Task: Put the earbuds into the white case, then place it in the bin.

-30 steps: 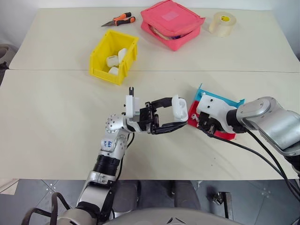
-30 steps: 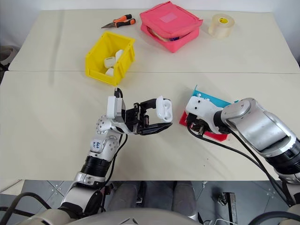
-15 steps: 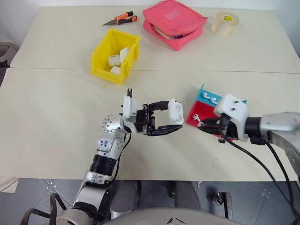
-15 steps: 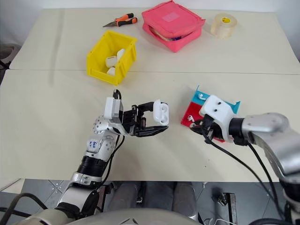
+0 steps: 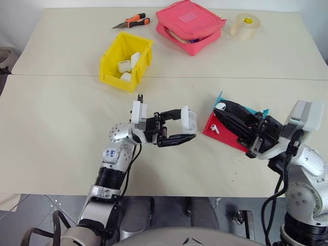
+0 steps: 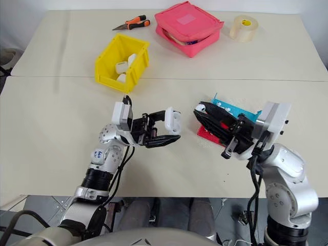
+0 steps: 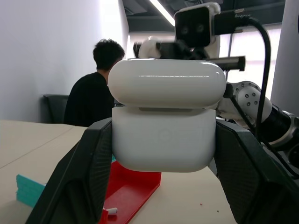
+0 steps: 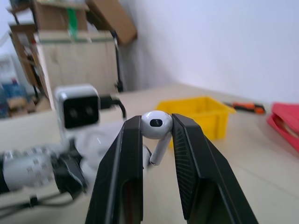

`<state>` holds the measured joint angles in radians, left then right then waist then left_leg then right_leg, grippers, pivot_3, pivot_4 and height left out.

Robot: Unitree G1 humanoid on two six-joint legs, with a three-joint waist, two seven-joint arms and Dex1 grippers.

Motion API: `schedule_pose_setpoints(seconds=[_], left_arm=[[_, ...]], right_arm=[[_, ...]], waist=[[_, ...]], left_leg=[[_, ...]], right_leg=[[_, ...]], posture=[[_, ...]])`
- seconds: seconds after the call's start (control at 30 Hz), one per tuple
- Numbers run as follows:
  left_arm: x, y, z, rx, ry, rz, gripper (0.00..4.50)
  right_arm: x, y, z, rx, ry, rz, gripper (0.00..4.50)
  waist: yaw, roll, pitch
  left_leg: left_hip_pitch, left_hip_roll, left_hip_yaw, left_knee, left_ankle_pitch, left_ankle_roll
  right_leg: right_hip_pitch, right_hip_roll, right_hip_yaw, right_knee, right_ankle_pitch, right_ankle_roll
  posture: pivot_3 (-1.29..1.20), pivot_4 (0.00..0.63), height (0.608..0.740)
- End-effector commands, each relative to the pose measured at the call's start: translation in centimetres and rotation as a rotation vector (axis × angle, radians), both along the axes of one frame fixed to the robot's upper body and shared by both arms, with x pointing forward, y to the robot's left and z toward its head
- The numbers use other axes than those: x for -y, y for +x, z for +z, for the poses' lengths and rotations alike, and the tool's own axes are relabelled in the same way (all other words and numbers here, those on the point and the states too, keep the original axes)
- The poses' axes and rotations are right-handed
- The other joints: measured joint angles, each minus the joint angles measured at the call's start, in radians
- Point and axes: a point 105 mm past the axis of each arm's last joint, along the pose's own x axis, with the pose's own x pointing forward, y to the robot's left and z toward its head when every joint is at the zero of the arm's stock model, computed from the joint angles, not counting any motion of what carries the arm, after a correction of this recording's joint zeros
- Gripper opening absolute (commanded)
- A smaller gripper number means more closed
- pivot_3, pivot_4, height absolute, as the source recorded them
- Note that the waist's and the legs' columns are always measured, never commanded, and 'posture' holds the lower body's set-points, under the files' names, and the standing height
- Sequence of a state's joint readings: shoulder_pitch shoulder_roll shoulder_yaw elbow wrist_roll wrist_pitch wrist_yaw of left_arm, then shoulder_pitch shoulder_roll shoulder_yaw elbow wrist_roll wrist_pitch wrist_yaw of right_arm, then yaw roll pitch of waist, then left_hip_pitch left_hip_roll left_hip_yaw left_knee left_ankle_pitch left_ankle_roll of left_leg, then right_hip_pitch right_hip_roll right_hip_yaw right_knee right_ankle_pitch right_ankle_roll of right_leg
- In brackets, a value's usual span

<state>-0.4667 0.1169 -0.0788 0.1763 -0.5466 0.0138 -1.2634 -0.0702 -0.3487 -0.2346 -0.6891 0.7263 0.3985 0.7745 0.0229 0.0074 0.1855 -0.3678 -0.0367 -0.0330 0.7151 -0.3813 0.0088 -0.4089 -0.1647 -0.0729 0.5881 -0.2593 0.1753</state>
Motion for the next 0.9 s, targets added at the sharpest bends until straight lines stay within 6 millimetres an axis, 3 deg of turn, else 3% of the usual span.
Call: schedule_pose_setpoints(seconds=[0.03, 0.23, 0.9], left_arm=[[0.0, -0.2, 1.1, 0.028, -0.024, -0.021, 2.81], [0.3, -0.4, 1.3, 0.024, -0.032, -0.034, 2.81], [0.9, -0.4, 2.4, 0.043, -0.077, -0.028, 2.81]], right_arm=[[-1.5, -0.6, 0.8, 0.057, 0.037, 0.034, 0.51], [-2.9, -0.2, -0.2, 0.044, 0.07, 0.06, 0.51], [-3.1, 1.8, -2.9, -0.071, 0.102, 0.073, 0.51]], waist=[[0.001, 0.0, 0.0], [0.0, 0.0, 0.0], [-0.001, 0.0, 0.0]], left_leg=[[0.0, 0.0, 0.0, 0.0, 0.0, 0.0], [0.0, 0.0, 0.0, 0.0, 0.0, 0.0], [0.0, 0.0, 0.001, 0.0, 0.0, 0.0]], right_leg=[[0.0, 0.0, 0.0, 0.0, 0.0, 0.0], [0.0, 0.0, 0.0, 0.0, 0.0, 0.0], [0.0, 0.0, 0.001, 0.0, 0.0, 0.0]], posture=[[0.0, 0.15, 0.74], [0.0, 0.15, 0.74], [0.0, 0.15, 0.74]])
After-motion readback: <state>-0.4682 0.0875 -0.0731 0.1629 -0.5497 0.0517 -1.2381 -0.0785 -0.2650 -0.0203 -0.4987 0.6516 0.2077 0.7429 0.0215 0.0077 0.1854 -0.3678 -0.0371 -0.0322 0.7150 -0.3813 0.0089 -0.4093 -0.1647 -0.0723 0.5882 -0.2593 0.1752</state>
